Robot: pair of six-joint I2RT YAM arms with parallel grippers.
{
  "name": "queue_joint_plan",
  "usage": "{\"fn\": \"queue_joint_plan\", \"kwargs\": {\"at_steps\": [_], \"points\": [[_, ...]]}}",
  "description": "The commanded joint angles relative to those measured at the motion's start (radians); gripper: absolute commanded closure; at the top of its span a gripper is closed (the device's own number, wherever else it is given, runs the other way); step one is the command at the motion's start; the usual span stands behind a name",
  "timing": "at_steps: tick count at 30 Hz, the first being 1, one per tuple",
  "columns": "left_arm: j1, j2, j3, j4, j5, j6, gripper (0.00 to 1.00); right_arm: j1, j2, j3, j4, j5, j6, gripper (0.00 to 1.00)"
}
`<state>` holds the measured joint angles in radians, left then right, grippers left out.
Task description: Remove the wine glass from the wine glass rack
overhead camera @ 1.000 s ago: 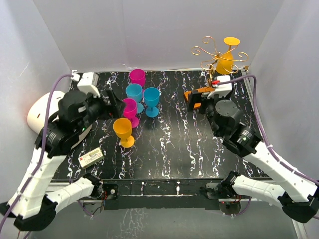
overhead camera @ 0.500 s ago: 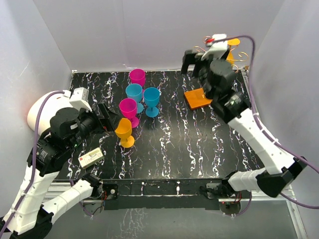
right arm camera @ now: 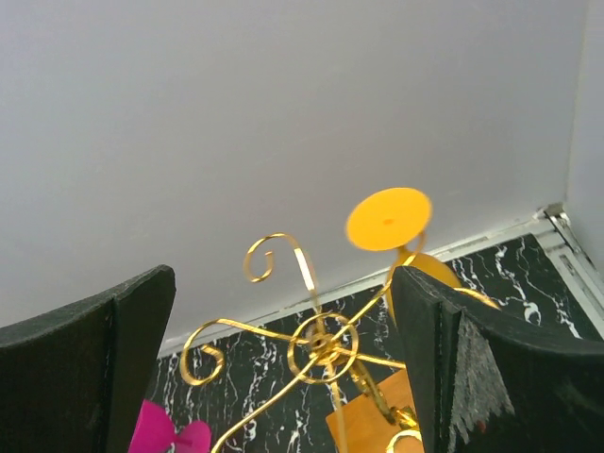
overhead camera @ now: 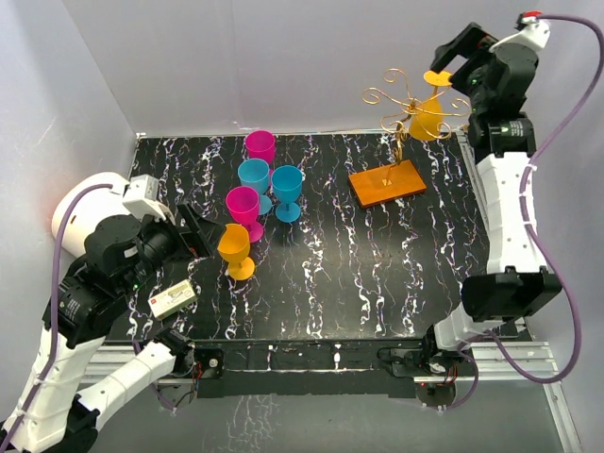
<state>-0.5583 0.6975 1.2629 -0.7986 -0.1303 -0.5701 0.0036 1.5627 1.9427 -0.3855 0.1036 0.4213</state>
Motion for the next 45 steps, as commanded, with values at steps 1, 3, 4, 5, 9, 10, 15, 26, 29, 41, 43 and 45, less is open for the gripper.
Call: {"fn": "queue_joint_plan", "kwargs": {"at_steps": [1, 3, 4, 5, 9, 10, 15, 26, 29, 41, 43, 45], "points": [[0.002, 0.010, 0.009, -0.016, 0.018, -0.006, 0.09, -0.129, 0.067, 0.056, -0.028, -0.151, 0.163, 0.05], [0.003, 0.022, 0.012, -0.015, 0.025, -0.006, 0.09, -0.188, 0.106, 0.060, -0.009, -0.251, 0.214, 0.17], [0.002, 0.030, 0.014, -0.014, 0.030, -0.006, 0.09, -0.210, 0.130, 0.068, -0.006, -0.280, 0.232, 0.21], [0.001, 0.039, 0.017, -0.013, 0.036, -0.007, 0.09, -0.228, 0.152, 0.081, -0.005, -0.305, 0.241, 0.23], [0.002, 0.078, 0.026, 0.004, 0.068, -0.008, 0.09, -0.259, 0.248, 0.153, -0.031, -0.324, 0.221, 0.28], [0.002, 0.091, 0.028, 0.007, 0.076, -0.010, 0.09, -0.262, 0.259, 0.158, -0.031, -0.320, 0.216, 0.28], [0.002, 0.146, 0.055, 0.007, 0.098, -0.013, 0.09, -0.269, 0.337, 0.225, -0.054, -0.339, 0.195, 0.36], [0.003, 0.246, 0.160, -0.044, 0.094, 0.002, 0.09, -0.271, 0.483, 0.372, -0.086, -0.360, 0.176, 0.48], [0.002, 0.270, 0.188, -0.048, 0.088, 0.007, 0.09, -0.271, 0.514, 0.412, -0.082, -0.378, 0.182, 0.48], [0.002, 0.311, 0.217, -0.061, 0.054, 0.030, 0.09, -0.271, 0.588, 0.459, -0.044, -0.472, 0.249, 0.52], [0.002, 0.309, 0.216, -0.060, 0.051, 0.030, 0.09, -0.271, 0.595, 0.457, -0.031, -0.492, 0.267, 0.54], [0.002, 0.306, 0.212, -0.060, 0.050, 0.029, 0.09, -0.271, 0.602, 0.456, -0.014, -0.512, 0.286, 0.55]]}}
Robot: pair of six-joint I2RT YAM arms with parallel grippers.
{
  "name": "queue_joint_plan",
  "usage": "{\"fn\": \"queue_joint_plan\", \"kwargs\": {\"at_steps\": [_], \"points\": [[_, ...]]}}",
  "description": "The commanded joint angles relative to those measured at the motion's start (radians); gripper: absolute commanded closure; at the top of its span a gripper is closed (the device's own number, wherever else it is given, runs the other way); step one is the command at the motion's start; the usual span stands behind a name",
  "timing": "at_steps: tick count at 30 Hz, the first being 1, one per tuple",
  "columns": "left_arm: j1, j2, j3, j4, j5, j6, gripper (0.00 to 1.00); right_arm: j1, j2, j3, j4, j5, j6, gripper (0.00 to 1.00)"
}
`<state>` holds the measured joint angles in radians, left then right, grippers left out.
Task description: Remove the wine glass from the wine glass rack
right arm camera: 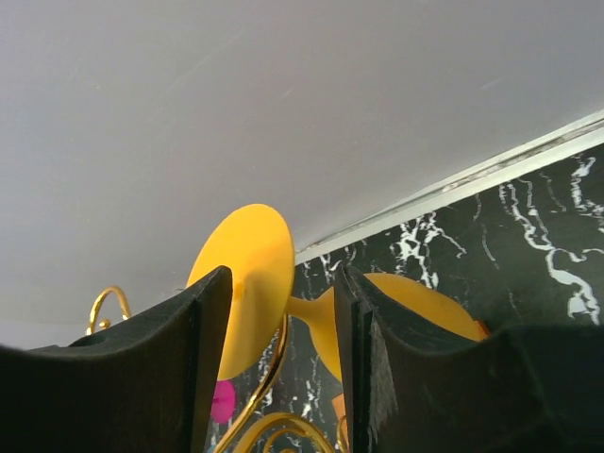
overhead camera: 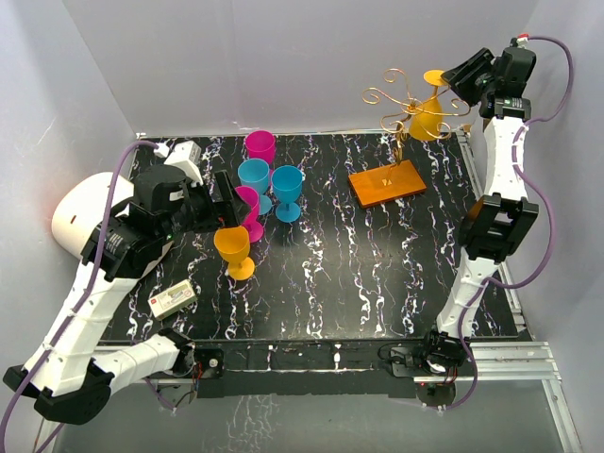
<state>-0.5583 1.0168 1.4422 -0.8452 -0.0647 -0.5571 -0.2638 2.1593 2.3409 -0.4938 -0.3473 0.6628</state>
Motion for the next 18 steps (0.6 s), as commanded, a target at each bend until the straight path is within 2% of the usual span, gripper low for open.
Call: {"fn": "queue_joint_plan", "kwargs": {"at_steps": [1, 11, 18], "points": [[0.002, -0.013, 0.030, -0.013, -0.015, 0.015, 0.09, -0.003, 0.009, 0.058, 0.100, -0.070, 0.053, 0.57], [0.003, -0.019, 0.014, -0.011, -0.017, 0.013, 0.09, -0.003, 0.014, 0.043, 0.129, -0.075, 0.075, 0.68], [0.003, -0.012, 0.014, -0.009, -0.015, 0.013, 0.09, -0.004, 0.020, 0.044, 0.146, -0.080, 0.096, 0.80]]}}
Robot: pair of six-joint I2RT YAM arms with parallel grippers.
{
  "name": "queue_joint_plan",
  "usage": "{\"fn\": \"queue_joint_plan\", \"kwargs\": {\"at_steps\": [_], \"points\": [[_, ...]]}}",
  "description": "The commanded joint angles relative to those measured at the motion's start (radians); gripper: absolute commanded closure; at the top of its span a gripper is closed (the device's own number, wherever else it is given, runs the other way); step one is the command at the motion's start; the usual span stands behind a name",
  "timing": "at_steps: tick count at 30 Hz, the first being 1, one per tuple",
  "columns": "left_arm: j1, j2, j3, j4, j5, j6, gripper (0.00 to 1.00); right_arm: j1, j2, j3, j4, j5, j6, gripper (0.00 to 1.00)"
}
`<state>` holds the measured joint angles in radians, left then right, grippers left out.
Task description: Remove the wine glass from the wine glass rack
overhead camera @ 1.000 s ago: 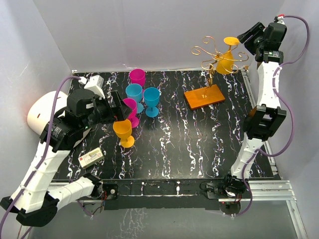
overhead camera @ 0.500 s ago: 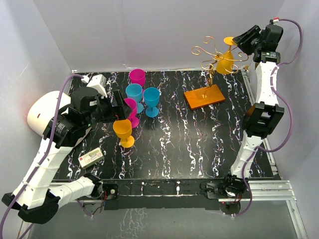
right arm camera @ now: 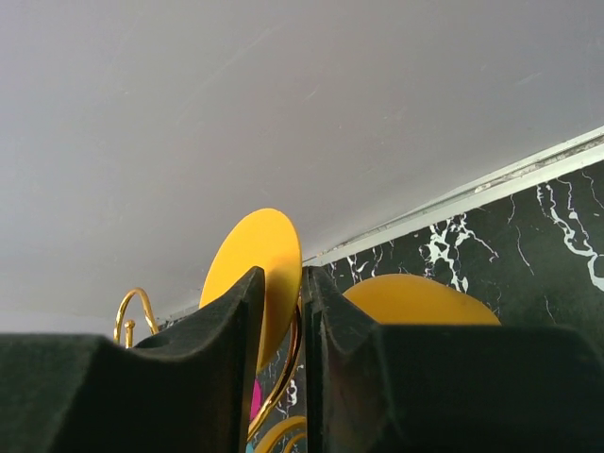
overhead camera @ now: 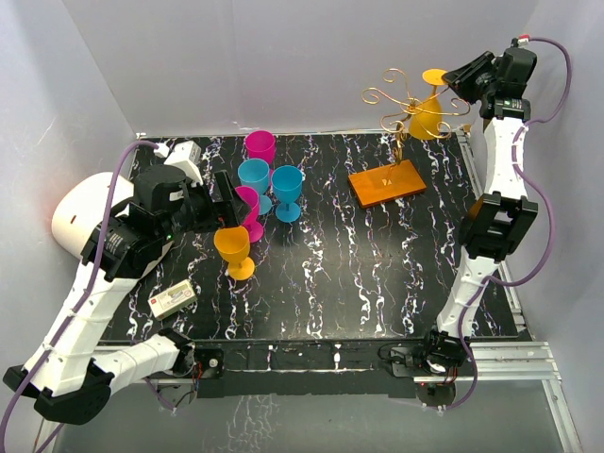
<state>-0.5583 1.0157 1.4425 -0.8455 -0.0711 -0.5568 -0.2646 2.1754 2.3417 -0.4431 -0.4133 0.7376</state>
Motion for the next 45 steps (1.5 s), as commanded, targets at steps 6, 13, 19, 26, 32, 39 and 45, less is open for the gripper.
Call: {"fn": "queue_joint_plan", "kwargs": {"at_steps": [6, 13, 19, 26, 32, 39, 45], "points": [[0.002, -0.009, 0.011, -0.006, -0.003, 0.008, 0.09, -0.004, 0.001, 0.043, 0.106, -0.013, 0.046, 0.85], [0.002, -0.006, 0.018, -0.006, 0.000, 0.008, 0.09, -0.008, -0.029, 0.022, 0.137, 0.006, 0.062, 0.87], [0.003, -0.013, 0.009, -0.001, 0.004, -0.001, 0.09, -0.019, -0.043, 0.005, 0.160, -0.003, 0.106, 0.92], [0.002, -0.019, 0.008, -0.002, 0.007, -0.009, 0.09, -0.041, -0.077, -0.093, 0.270, -0.049, 0.255, 0.96], [0.002, -0.021, 0.012, 0.000, 0.011, -0.015, 0.09, -0.056, -0.091, -0.143, 0.368, -0.098, 0.396, 1.00], [0.003, -0.030, 0.015, -0.001, 0.008, -0.018, 0.09, -0.069, -0.147, -0.227, 0.458, -0.098, 0.496, 1.00], [0.003, -0.042, 0.006, 0.000, 0.011, -0.025, 0.09, -0.074, -0.190, -0.259, 0.461, -0.102, 0.502, 1.00]]}}
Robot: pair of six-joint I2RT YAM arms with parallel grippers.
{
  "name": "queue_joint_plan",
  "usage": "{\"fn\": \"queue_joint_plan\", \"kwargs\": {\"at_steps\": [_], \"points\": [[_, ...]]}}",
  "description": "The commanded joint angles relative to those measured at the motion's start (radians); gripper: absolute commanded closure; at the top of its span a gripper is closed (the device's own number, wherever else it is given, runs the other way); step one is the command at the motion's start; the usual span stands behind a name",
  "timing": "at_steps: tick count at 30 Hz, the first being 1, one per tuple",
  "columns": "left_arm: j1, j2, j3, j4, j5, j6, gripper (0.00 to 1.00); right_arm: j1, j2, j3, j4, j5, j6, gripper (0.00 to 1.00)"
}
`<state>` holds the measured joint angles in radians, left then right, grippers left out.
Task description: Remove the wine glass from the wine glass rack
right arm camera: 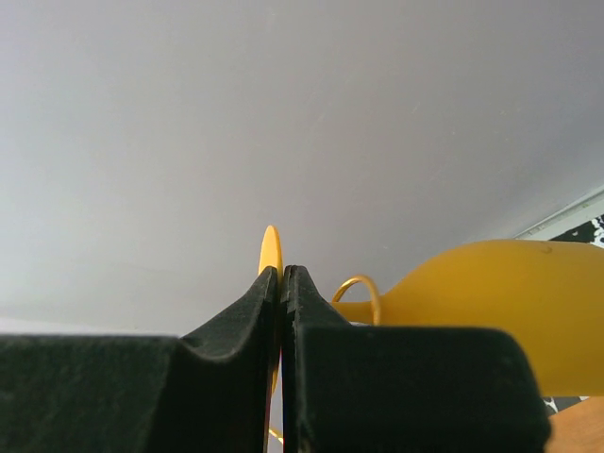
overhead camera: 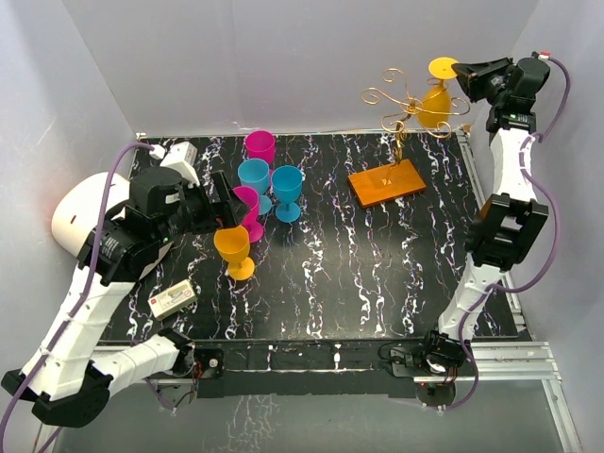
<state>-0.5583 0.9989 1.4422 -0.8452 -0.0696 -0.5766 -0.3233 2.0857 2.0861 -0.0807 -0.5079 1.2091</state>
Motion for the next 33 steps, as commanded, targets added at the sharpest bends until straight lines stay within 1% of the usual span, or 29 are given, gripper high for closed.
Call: {"fn": "queue_joint_plan", "kwargs": {"at_steps": [1, 13, 22, 29, 33], "points": [[0.002, -0.028, 0.005, 0.000, 0.008, -0.008, 0.09, -0.016, -0.106, -0.006, 0.094, -0.011, 0.027, 1.00], [0.002, -0.034, -0.004, 0.008, 0.022, -0.014, 0.09, -0.017, -0.185, -0.121, 0.068, -0.028, -0.031, 1.00], [0.002, -0.029, -0.017, 0.020, 0.033, -0.014, 0.09, 0.004, -0.160, -0.119, 0.068, -0.123, -0.055, 1.00], [0.002, -0.018, -0.014, 0.025, 0.042, -0.011, 0.09, 0.050, -0.147, -0.082, 0.046, -0.077, -0.080, 1.00], [0.002, -0.024, -0.011, 0.016, 0.032, -0.010, 0.09, 0.071, -0.113, -0.026, 0.038, -0.058, -0.067, 1.00]]}}
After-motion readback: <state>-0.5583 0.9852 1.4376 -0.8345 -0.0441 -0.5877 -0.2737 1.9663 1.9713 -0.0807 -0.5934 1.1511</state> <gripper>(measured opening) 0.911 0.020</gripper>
